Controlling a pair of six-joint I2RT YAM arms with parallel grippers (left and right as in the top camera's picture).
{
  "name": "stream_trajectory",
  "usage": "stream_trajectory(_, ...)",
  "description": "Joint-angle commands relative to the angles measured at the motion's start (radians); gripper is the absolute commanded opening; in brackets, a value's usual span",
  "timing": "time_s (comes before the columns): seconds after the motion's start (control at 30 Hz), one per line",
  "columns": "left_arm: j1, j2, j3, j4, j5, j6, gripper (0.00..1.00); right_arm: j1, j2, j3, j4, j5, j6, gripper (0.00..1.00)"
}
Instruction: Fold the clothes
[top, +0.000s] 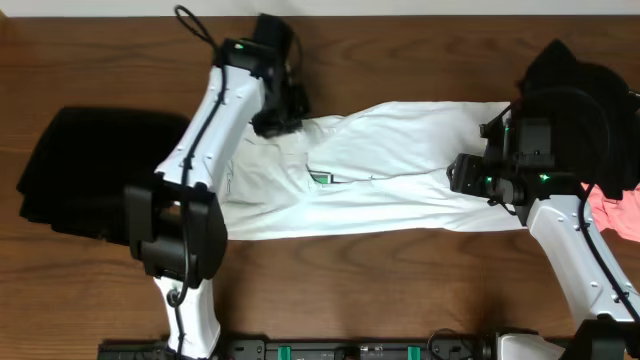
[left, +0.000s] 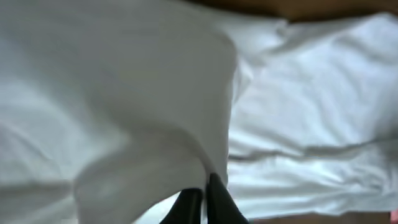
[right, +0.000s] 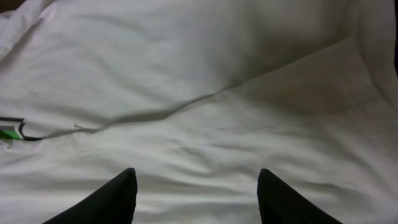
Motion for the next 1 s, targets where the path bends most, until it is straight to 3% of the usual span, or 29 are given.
stream_trajectory(0.0,-0.018,-0.005,0.003,-0.042,-0.007,-0.076,0.06,-0.005,0.000,0.014,0.003,0.014,-0.023,0.61)
stream_trajectory(0.27,-0.051,-0.021,0.003,-0.134,-0.030,-0.098,0.06,-0.004,0.000,0.014,0.002,0.014,-0.023,0.61)
stream_trajectory(0.53,-0.059,-0.070,0.003,-0.285,-0.187,-0.120,0.06,-0.005,0.000,0.014,0.003,0.014,-0.023,0.61)
stream_trajectory(0.97,-0.082,-0.070,-0.084,-0.322,-0.231,-0.112,0.06,-0.005,0.000,0.014,0.011,0.059,-0.022,0.63)
